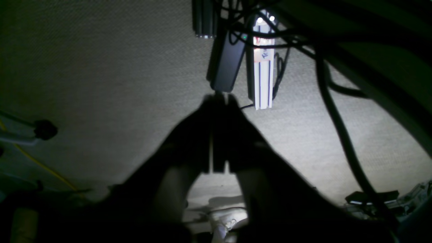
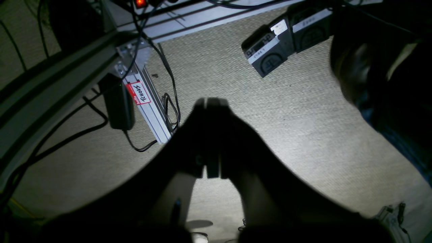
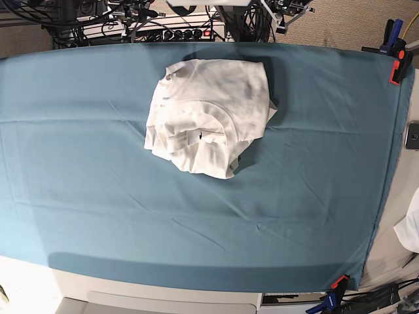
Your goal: Fold the T-shirt properly
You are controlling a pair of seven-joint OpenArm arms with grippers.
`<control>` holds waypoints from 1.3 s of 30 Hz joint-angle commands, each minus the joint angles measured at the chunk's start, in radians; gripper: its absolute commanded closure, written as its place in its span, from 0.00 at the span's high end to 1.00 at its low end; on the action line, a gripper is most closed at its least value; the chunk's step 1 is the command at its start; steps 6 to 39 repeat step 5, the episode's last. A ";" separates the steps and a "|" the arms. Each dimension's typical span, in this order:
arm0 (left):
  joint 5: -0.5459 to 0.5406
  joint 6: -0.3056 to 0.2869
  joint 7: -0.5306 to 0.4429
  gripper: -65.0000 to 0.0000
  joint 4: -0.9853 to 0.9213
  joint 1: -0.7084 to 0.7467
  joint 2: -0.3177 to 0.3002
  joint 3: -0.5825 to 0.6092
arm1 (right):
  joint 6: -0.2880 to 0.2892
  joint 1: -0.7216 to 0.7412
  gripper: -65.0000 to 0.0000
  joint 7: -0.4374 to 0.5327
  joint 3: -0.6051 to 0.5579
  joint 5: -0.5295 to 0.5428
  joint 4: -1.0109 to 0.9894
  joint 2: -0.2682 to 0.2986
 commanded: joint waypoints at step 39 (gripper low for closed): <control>-0.003 -0.003 -0.001 0.00 0.014 0.001 0.001 0.000 | -0.001 0.017 0.00 -0.010 0.000 0.017 0.003 -0.003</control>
